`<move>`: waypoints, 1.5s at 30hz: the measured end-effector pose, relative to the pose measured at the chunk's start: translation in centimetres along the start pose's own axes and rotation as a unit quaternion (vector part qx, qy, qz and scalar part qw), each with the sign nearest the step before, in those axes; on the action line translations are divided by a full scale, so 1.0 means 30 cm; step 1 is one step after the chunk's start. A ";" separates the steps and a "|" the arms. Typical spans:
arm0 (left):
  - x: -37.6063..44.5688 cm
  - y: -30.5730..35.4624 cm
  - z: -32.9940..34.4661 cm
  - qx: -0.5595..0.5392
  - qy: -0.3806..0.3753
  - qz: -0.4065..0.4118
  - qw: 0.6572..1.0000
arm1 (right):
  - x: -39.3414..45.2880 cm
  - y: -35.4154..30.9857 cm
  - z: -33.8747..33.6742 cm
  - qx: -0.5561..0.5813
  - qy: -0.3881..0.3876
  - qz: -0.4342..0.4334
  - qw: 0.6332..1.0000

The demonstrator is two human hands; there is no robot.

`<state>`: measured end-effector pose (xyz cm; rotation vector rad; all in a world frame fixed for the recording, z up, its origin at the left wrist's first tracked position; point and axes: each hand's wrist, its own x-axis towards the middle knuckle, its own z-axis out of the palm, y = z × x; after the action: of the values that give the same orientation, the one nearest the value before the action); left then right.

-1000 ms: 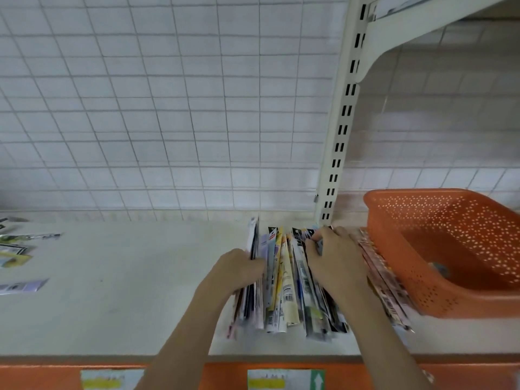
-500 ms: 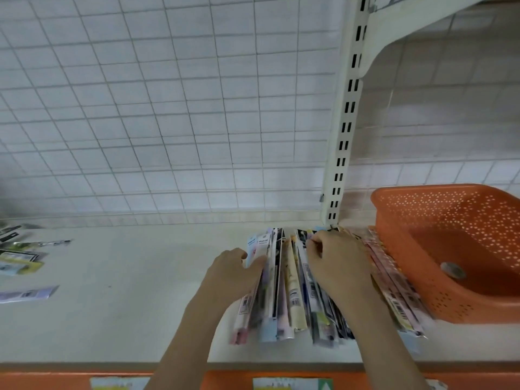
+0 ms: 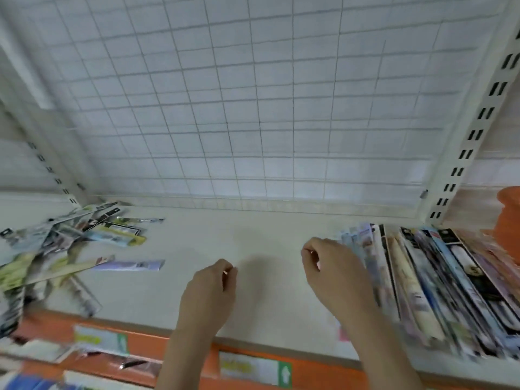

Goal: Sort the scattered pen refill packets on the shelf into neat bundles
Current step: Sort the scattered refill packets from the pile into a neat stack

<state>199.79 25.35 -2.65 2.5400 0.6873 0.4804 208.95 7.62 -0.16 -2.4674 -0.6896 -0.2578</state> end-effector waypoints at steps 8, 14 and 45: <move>0.065 -0.381 -0.240 0.037 -0.008 0.010 0.999 | -0.042 -0.359 0.284 0.021 -0.079 0.000 0.997; 0.125 -0.642 -0.414 0.033 -0.023 0.017 0.999 | -0.044 -0.608 0.454 0.012 -0.093 0.009 0.996; 0.127 -0.924 -0.603 -0.047 0.054 0.019 0.997 | -0.007 -0.849 0.572 0.005 -0.084 0.033 0.996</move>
<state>184.40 54.84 -1.07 2.4563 0.6400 0.6523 195.94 35.33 -2.56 -2.5166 -0.6749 -0.0222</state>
